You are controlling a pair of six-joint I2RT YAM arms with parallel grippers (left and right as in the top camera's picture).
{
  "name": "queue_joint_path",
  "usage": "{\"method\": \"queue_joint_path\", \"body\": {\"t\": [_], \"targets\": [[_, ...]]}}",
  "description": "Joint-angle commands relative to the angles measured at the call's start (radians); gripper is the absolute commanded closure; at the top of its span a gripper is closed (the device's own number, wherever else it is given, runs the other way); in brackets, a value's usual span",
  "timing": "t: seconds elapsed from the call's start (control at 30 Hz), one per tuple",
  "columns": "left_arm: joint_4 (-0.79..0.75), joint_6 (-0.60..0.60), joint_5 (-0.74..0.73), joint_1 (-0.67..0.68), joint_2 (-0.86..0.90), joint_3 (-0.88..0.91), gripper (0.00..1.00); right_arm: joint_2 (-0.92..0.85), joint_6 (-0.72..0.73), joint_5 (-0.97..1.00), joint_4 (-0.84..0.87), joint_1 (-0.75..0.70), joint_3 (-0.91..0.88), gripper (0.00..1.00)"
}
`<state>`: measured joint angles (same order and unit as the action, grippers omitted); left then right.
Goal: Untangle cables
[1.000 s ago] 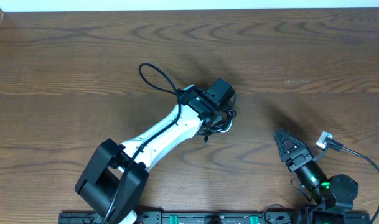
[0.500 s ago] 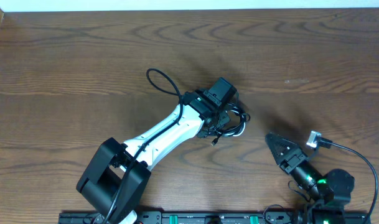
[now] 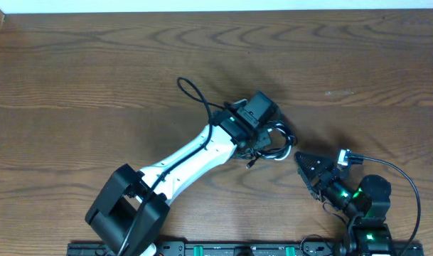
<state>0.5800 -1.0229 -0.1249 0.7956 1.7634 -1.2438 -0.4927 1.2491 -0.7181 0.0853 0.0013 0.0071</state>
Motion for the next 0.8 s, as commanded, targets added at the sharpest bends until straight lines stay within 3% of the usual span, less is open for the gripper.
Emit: {"method": "queue_joint_path", "body": {"t": [0.0, 0.5, 0.67, 0.77], "targets": [[-0.021, 0.017, 0.027, 0.043, -0.028, -0.003, 0.93, -0.047, 0.019, 0.010, 0.050, 0.029, -0.002, 0.16], [-0.037, 0.018, 0.004, 0.117, -0.030, -0.003, 0.92, -0.115, 0.029, 0.066, 0.091, 0.042, -0.002, 0.53], [-0.074, 0.097, -0.077, 0.118, -0.032, -0.003, 0.93, -0.115, -0.008, 0.072, 0.092, 0.042, -0.002, 0.75], [-0.072, 0.186, -0.078, 0.117, -0.035, -0.003, 0.93, -0.115, -0.100, 0.061, 0.092, 0.042, -0.002, 0.93]]}}
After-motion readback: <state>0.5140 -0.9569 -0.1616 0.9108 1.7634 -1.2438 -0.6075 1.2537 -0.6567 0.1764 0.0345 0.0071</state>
